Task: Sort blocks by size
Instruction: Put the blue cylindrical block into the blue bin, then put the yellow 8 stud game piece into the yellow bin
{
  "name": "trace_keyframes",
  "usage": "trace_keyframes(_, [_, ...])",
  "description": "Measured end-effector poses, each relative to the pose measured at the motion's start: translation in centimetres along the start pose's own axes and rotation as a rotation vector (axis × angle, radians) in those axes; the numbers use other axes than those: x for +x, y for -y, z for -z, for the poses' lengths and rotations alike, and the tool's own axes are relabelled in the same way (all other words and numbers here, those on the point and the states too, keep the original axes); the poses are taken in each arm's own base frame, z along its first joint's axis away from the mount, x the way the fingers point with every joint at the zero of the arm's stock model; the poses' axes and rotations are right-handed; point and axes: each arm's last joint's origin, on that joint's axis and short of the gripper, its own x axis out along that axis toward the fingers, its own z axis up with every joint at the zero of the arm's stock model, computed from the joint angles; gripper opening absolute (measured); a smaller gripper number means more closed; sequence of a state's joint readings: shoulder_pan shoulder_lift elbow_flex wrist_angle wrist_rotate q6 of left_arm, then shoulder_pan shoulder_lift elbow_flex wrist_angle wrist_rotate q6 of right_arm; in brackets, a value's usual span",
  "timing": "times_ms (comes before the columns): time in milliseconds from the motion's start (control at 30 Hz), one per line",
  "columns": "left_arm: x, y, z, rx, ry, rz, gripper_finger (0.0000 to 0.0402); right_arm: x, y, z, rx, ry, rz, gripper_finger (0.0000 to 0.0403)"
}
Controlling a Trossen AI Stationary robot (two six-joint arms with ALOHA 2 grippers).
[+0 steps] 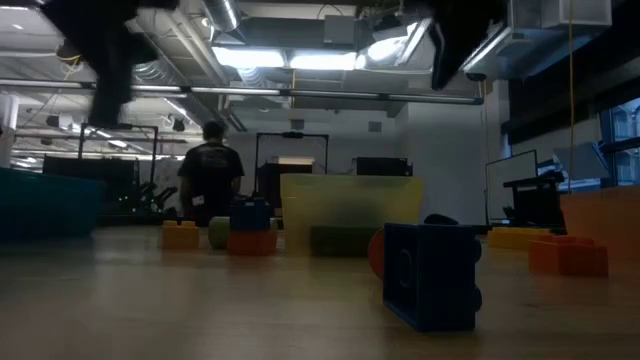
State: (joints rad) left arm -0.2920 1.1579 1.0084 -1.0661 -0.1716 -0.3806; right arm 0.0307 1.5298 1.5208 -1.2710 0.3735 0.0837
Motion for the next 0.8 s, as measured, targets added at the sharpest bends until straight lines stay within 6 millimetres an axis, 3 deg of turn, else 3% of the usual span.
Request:
trace_keyframes(167, [-1.5,-1.7,3.4,-0.256,-0.237,-0.157,0.0116,2.2,-0.7,2.3,0.049,-0.048,0.004,0.0198])
trace_keyframes(267, [-1.9,-2.2,4.5,-0.360,-0.320,-0.241,0.0116,3.5,-1.1,3.5,0.091,-0.083,0.011,0.0198])
trace_keyframes(600, [-2.0,-2.4,4.6,-0.476,-0.305,-0.297,0.0182,8.5,-2.8,6.3,0.248,-0.132,0.047,0.0198])
trace_keyframes(800, [-1.9,-2.3,4.4,-0.511,-0.277,-0.287,0.0199,10.9,-3.7,7.5,0.378,-0.102,0.039,0.0198])
